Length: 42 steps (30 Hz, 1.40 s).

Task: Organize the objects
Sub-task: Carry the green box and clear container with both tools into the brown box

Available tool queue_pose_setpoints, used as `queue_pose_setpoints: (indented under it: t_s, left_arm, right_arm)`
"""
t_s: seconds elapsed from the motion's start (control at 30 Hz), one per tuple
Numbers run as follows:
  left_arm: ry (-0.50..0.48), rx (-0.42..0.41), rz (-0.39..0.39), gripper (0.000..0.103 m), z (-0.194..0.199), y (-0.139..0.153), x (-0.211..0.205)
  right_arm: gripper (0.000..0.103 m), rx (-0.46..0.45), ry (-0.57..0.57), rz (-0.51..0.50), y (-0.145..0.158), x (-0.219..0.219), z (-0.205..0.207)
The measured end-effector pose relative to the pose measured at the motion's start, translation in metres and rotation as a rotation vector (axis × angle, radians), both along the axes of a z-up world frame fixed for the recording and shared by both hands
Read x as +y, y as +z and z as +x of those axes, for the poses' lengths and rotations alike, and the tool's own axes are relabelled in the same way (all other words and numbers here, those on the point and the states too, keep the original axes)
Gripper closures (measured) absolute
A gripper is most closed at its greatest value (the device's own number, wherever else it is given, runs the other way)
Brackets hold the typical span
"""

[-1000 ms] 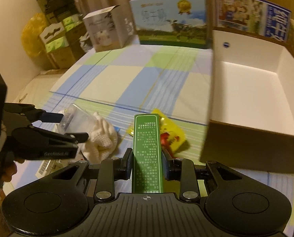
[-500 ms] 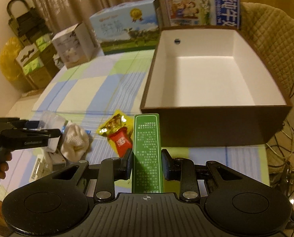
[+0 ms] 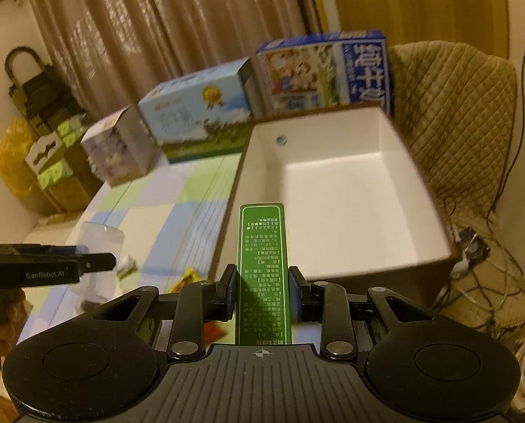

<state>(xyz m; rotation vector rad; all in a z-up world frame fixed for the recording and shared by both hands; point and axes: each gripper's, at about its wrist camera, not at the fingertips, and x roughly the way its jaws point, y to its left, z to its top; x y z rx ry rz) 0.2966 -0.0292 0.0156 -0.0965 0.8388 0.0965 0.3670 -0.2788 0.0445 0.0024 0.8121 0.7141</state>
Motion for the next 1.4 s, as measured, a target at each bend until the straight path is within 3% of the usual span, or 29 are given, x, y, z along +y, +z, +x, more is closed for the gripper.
queue_pose_setpoints:
  t_s: [0.4, 0.73, 1.0, 1.3, 1.4]
  left_arm:
    - [-0.055, -0.008, -0.058, 0.051, 0.086, 0.009, -0.081]
    - [-0.018, 0.098, -0.072, 0.05, 0.147, -0.028, -0.118]
    - [-0.002, 0.167, -0.063, 0.05, 0.169, -0.053, -0.125]
    - [-0.006, 0.194, -0.061, 0.05, 0.185, -0.063, -0.13]
    - [-0.014, 0.194, -0.062, 0.05, 0.187, -0.064, -0.133]
  right_arm:
    - [0.076, -0.109, -0.029, -0.049, 0.011, -0.009, 0.077]
    - [0.076, -0.039, -0.009, -0.122, -0.032, 0.0, 0.137]
    - [0.076, 0.036, 0.011, -0.17, -0.072, -0.001, 0.163]
    - [0.076, 0.058, 0.013, -0.156, -0.077, -0.006, 0.175]
    - [0.069, 0.052, 0.004, -0.133, -0.071, -0.009, 0.176]
